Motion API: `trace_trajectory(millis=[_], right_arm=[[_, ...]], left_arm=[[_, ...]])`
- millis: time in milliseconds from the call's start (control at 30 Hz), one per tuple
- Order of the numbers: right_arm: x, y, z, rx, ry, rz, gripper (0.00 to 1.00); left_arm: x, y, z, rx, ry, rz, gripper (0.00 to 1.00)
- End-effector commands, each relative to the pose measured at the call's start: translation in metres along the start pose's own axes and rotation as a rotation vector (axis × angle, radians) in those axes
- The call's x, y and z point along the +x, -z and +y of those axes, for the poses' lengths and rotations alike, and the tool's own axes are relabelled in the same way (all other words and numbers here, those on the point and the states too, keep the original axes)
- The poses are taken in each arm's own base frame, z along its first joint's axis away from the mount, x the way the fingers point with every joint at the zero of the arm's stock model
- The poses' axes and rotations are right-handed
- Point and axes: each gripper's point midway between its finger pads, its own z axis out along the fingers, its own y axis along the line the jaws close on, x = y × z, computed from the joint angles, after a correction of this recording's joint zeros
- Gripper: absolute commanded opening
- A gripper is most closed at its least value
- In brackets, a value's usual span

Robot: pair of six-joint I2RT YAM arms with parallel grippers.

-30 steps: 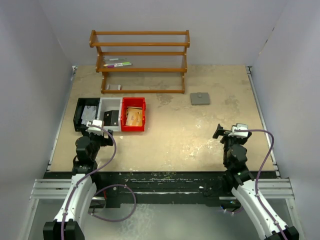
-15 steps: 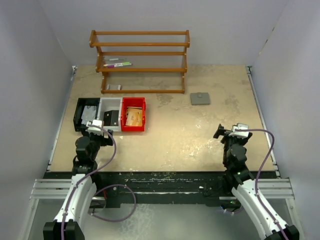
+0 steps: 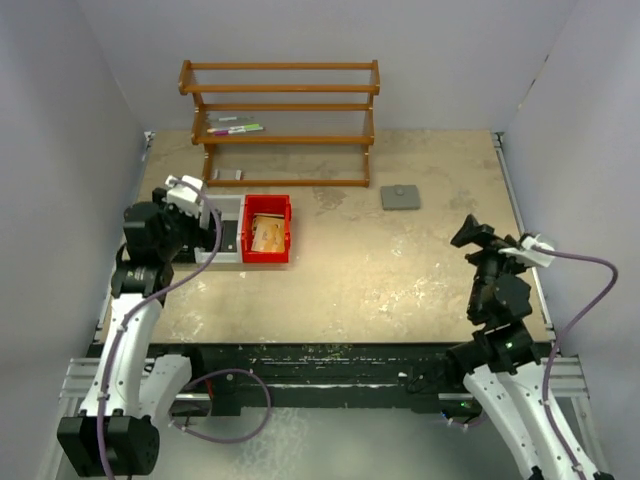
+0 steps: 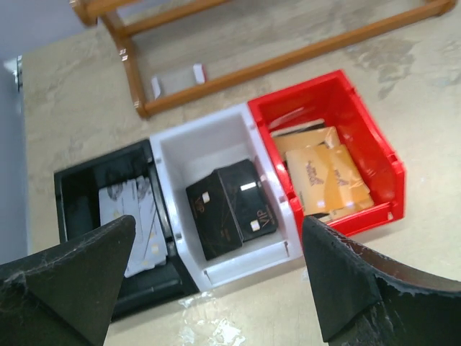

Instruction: Take the credit cards out of the card holder

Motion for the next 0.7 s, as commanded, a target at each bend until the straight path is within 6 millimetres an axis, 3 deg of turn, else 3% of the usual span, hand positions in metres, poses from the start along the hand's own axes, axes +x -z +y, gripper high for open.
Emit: trace_trajectory(millis=[0,67,133,200,400,500,667], right_arm=[[-0.027,-0.007,0.007,0.066,-0.186,-0.01,1.0],[-0.021,-0.014,0.021,0.036,-0.197,0.019,1.0],[-0.014,-0.022,0.051,-0.078,-0.195,0.069,1.0],[-0.011,-0.028,0.08,-0.184,-0.196,0.109,1.0],[0.004,-0.07,0.122,-0.205,-0.133,0.178,1.0],[0.034,-0.093,0.142,-0.209,-0.074,0.256,1.0],[0.066,-0.12,0.164,-0.213,-0.049,0.313,1.0]], left_arm=[[-0.024,0.014,-0.021,0.158,0.011,0.087,0.99],[-0.038,0.015,-0.022,0.18,0.032,0.089,0.99],[-0.05,0.013,-0.019,0.174,0.051,0.096,0.99],[-0.048,0.006,-0.013,0.157,0.064,0.138,0.99],[-0.024,-0.017,0.01,0.088,0.059,0.266,0.99],[-0.009,-0.029,0.021,0.051,0.048,0.316,1.0],[0.012,-0.049,0.046,-0.02,-0.017,0.364,0.88]])
